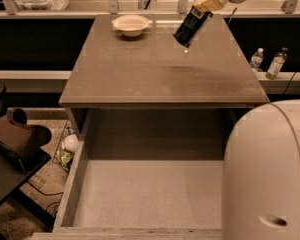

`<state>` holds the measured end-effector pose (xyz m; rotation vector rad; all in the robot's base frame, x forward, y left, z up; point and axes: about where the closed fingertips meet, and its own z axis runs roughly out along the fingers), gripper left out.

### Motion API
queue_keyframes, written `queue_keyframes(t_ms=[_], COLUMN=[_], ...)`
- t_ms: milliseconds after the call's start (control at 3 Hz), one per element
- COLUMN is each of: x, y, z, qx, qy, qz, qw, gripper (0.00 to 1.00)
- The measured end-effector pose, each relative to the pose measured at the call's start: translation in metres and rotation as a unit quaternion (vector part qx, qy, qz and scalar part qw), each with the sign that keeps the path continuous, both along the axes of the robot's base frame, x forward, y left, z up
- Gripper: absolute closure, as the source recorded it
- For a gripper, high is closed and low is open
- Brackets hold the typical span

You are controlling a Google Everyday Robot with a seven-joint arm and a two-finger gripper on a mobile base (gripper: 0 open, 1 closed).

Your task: Pick rxbar blueberry from top drawer and place on counter

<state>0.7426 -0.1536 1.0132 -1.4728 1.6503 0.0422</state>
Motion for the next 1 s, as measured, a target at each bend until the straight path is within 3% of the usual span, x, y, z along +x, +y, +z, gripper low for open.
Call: queue_keyframes(t_ms=[333, 667, 1000], x=[0.0026, 0.0041, 0.0051], y=[0.007, 0.0104, 0.0127], z=[-0.0026, -0.006, -0.008], qx=[0.008, 0.008, 0.008], qy=[0.002, 0.005, 0.006], qz=[0.007, 0.009, 0.01], qw=[0.9999, 0.9999, 0.9999], gripper=[0.84, 0.53, 0.3])
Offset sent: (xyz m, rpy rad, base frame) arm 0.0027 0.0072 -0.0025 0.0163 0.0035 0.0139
